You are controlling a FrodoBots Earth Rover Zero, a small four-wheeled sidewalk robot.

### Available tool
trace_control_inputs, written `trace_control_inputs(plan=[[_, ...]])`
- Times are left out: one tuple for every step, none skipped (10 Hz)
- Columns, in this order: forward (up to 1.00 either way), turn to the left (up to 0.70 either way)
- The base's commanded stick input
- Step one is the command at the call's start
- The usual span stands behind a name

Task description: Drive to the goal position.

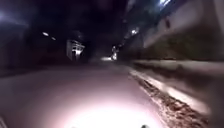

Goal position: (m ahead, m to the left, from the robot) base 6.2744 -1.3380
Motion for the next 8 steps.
trace_control_inputs(plan=[[0.70, -0.04], [0.70, -0.22], [0.70, -0.33], [0.70, -0.26], [0.70, -0.13], [0.70, -0.01], [0.70, 0.00], [0.70, 0.00]])
